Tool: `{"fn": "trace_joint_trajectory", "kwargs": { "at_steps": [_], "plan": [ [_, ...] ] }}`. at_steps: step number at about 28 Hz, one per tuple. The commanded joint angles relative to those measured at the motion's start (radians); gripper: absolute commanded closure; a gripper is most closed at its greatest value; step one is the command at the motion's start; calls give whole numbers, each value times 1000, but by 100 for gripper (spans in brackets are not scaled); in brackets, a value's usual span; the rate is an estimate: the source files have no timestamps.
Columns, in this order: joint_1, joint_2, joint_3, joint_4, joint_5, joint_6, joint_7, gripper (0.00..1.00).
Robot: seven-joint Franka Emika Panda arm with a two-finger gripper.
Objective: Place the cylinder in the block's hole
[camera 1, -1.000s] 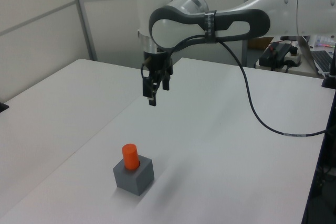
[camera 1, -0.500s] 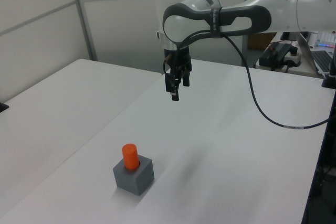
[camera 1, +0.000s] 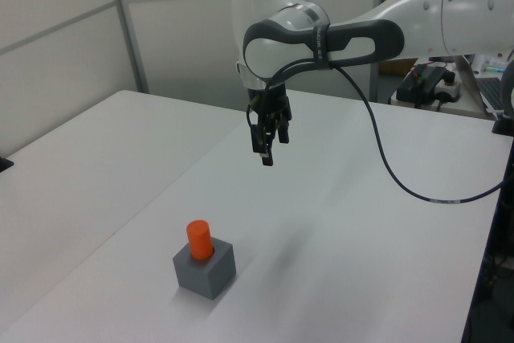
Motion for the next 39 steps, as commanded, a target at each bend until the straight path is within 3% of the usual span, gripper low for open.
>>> {"fn": "trace_joint_trajectory", "kwargs": {
  "at_steps": [1, 39],
  "plan": [
    [3, -9, -5, -8, 13, 1, -13, 0],
    [-14, -9, -6, -8, 7, -10, -14, 0]
  ]
}}
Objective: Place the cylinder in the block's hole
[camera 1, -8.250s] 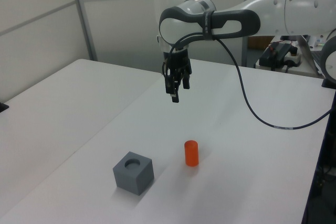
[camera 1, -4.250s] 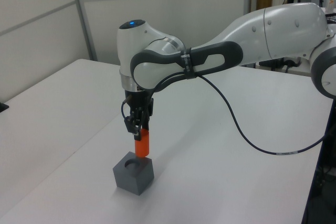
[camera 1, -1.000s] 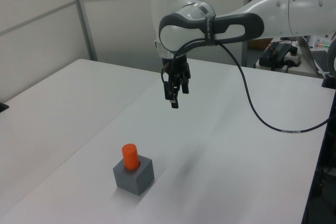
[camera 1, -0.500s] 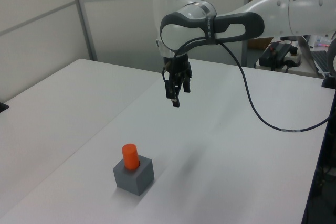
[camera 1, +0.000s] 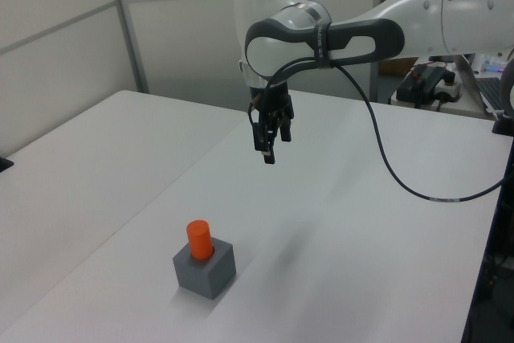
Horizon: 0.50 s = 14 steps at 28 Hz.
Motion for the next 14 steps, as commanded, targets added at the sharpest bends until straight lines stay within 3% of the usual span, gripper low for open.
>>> {"fn": "trace_joint_trajectory", "kwargs": {
  "at_steps": [1, 14],
  "plan": [
    [-1, -11, -4, -8, 7, -12, -14, 0],
    [-3, 6, -6, -10, 3, -10, -16, 0]
  ]
}}
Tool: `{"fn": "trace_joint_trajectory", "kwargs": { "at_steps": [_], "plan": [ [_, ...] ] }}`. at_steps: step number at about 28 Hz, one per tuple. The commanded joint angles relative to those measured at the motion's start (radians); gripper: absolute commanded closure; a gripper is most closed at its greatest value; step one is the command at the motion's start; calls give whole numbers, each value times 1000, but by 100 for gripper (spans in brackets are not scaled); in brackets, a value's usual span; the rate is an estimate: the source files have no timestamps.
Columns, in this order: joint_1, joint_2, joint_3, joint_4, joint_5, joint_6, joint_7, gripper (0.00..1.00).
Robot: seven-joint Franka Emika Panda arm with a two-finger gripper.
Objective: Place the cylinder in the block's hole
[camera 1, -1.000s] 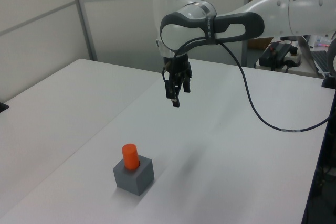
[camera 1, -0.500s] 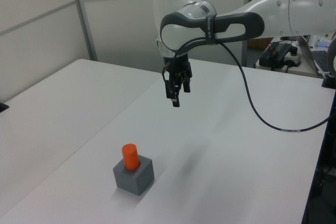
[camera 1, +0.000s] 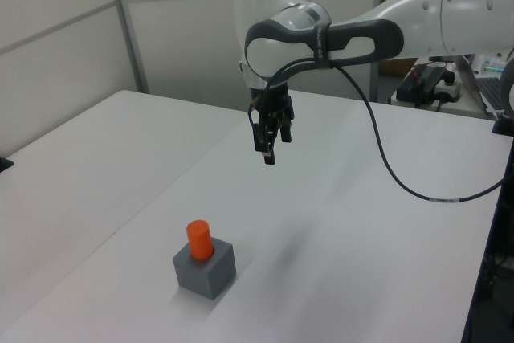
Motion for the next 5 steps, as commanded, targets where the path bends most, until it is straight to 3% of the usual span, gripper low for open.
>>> {"fn": "trace_joint_trajectory", "kwargs": {
  "at_steps": [1, 5],
  "plan": [
    [0, 0, -5, -9, 3, -12, -14, 0],
    [0, -3, -5, -8, 3, -15, -13, 0]
  ]
}}
